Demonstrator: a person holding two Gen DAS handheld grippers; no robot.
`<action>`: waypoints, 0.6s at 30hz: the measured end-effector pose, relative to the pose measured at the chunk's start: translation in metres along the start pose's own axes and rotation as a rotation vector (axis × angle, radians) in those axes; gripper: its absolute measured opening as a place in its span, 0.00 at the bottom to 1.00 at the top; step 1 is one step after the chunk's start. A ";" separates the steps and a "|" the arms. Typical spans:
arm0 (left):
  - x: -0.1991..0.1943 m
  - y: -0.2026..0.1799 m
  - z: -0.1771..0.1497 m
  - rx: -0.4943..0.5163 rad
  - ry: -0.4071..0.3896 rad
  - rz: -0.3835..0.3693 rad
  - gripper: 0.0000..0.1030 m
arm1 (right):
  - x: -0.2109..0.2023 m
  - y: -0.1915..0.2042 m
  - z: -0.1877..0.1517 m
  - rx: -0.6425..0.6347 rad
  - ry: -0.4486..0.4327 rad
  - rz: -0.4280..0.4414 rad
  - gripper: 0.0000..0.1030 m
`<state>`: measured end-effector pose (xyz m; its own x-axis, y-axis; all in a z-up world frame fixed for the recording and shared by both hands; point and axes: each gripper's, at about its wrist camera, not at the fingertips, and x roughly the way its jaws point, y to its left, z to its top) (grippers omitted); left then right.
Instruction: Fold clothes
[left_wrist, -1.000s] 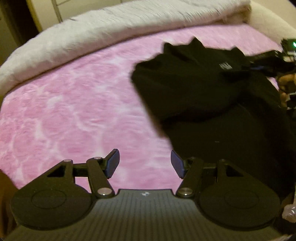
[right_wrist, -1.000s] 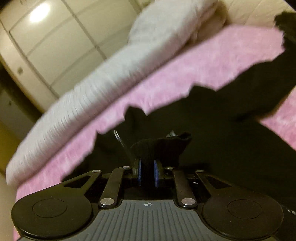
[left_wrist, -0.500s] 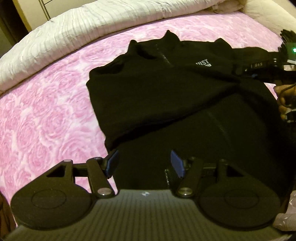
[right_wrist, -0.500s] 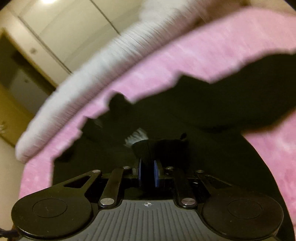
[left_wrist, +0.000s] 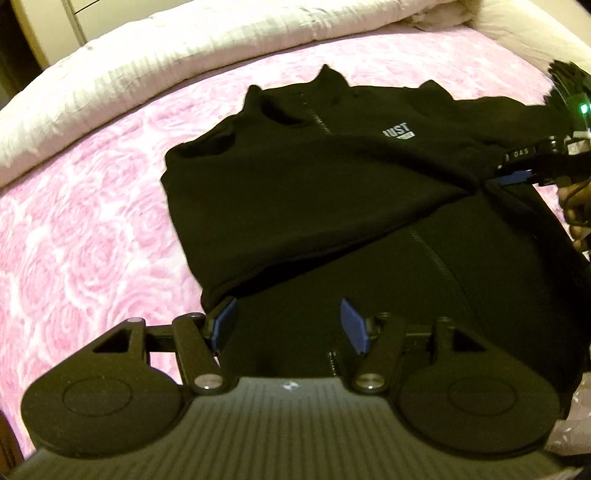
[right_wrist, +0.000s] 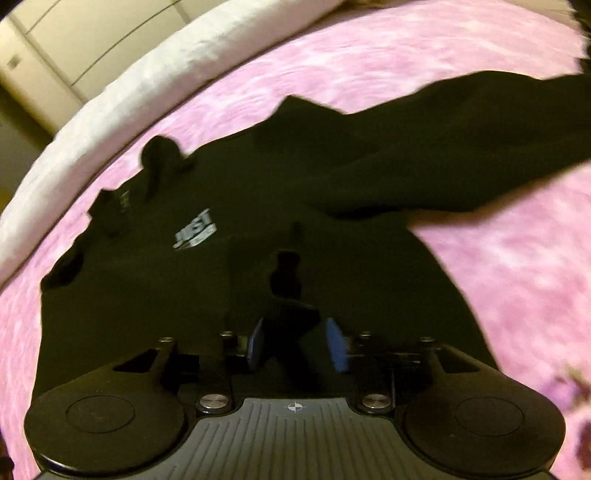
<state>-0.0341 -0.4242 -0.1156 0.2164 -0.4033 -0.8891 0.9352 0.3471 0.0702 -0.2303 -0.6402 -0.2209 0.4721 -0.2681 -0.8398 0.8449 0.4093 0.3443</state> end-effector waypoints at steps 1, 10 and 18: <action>0.002 -0.001 0.002 0.005 0.000 -0.010 0.56 | -0.007 -0.002 -0.001 0.012 -0.004 -0.012 0.43; 0.018 -0.054 0.043 0.099 -0.027 -0.090 0.56 | -0.068 -0.063 0.005 0.140 -0.071 -0.065 0.51; 0.057 -0.144 0.098 0.112 -0.003 -0.080 0.56 | -0.074 -0.171 0.048 0.237 -0.117 -0.085 0.56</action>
<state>-0.1292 -0.5801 -0.1326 0.1402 -0.4283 -0.8927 0.9750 0.2167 0.0491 -0.3973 -0.7326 -0.1972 0.4116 -0.3973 -0.8202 0.9113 0.1695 0.3752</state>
